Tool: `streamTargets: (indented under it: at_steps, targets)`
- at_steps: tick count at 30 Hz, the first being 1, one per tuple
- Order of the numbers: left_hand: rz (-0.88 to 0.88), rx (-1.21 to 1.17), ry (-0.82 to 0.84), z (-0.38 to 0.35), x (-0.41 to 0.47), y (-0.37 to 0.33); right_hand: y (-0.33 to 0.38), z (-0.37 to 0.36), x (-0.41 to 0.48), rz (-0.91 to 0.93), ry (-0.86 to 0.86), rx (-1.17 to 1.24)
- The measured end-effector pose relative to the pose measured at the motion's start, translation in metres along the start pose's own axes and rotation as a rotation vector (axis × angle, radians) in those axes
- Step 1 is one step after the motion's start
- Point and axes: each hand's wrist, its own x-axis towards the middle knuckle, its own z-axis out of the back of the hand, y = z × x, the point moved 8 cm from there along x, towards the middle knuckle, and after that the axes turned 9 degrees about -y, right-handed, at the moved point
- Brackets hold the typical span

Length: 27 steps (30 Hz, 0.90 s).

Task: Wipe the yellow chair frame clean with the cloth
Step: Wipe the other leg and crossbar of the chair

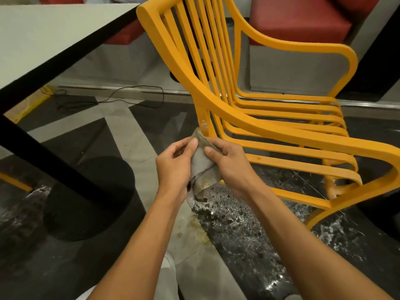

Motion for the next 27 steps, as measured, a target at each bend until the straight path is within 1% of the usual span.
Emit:
streamTargets:
  at_steps: [3, 4, 6, 8, 11, 13, 14, 16, 19, 23, 27]
  targets:
    - [0.022, -0.011, -0.049, 0.001, 0.011, 0.007, 0.003, -0.01, 0.005, 0.001, 0.07, -0.054]
    - [0.032, -0.037, -0.072, 0.002, 0.015, 0.01, 0.006, -0.012, 0.005, 0.014, 0.083, -0.106]
    - [0.022, -0.087, -0.114, 0.003, 0.02, 0.012, 0.02, -0.011, 0.001, 0.105, 0.064, -0.292]
    - [-0.108, -0.068, -0.137, 0.002, 0.021, 0.0, 0.042, -0.003, -0.007, 0.287, -0.041, -0.448]
    - [-0.395, 0.024, -0.125, -0.008, 0.016, -0.028, 0.079, 0.019, -0.023, 0.644, -0.267, -0.58]
    - [-0.528, 0.062, -0.135, -0.014, 0.016, -0.039, 0.092, 0.038, -0.023, 0.789, -0.402, -0.669]
    - [-0.582, 0.078, -0.146, -0.015, 0.016, -0.044, 0.095, 0.047, -0.021, 0.819, -0.462, -0.718]
    - [-0.697, 0.115, -0.143, -0.021, 0.017, -0.053, 0.094, 0.063, -0.01, 0.806, -0.536, -0.818]
    - [-0.839, 0.166, -0.11, -0.031, 0.017, -0.062, 0.082, 0.071, 0.005, 0.74, -0.525, -0.922]
    - [-0.934, 0.223, -0.078, -0.04, 0.025, -0.059, 0.076, 0.074, 0.012, 0.696, -0.527, -0.915]
    - [-0.952, 0.31, -0.034, -0.04, 0.03, -0.053, 0.075, 0.076, 0.013, 0.691, -0.522, -0.876]
